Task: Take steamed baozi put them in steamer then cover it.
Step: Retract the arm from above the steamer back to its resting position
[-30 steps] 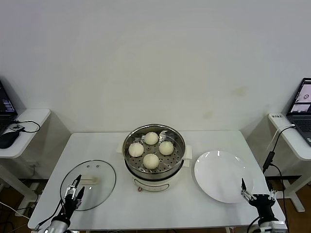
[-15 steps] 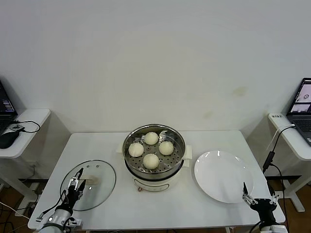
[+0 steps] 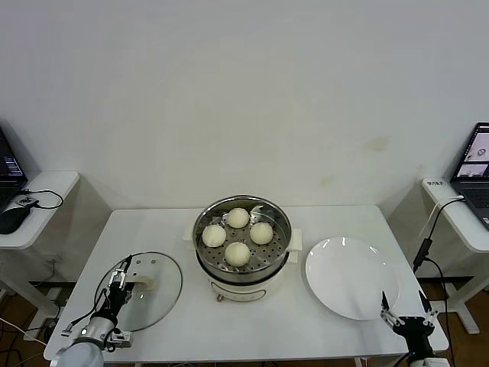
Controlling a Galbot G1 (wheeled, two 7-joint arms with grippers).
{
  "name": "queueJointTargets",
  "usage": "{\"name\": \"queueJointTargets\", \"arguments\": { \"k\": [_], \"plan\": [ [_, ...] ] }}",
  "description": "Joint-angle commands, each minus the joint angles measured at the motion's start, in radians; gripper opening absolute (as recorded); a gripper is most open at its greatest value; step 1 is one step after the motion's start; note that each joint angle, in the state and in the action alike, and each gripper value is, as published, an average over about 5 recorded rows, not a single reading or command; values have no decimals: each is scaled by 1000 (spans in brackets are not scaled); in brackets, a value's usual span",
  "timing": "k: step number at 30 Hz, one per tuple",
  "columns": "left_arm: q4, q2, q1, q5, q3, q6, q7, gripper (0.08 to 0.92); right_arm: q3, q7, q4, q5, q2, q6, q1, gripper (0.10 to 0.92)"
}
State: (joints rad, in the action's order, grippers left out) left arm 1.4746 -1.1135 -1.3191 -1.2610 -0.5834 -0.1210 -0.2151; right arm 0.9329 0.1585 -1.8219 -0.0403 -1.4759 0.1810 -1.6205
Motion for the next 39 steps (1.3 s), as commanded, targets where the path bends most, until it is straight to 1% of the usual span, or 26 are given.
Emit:
{"name": "queueJointTargets", "arguments": {
  "k": [1,8,11,14,20,29,34,36,39],
  "plan": [
    [-58,-1,50,0,8,-2,-6,823,-1,1,6,8,-1,2,-2,823],
    [-75,-4,60,10,19,-5,-10,822,-8,3,9,15,-2,1,-2,823],
    [-84,-4,63,12,21,-5,-9,802,-12,3,12,20,-3,2,-2,823],
    [-91,-3,62,14,22,-4,-9,735,-13,4,14,22,-3,2,-1,823],
    [-97,-5,53,25,21,-2,-15,562,-17,4,15,23,-1,1,2,823],
    [-76,-9,28,62,6,3,-64,302,-25,4,15,26,-1,8,5,823],
    [11,-6,-28,67,-27,24,-73,168,-31,4,12,26,2,10,5,823],
    [69,-4,-65,66,-48,42,-69,147,-33,4,10,27,2,10,6,823],
    [171,-1,-120,65,-89,81,-52,144,-35,5,9,29,4,9,8,823]
  ]
}}
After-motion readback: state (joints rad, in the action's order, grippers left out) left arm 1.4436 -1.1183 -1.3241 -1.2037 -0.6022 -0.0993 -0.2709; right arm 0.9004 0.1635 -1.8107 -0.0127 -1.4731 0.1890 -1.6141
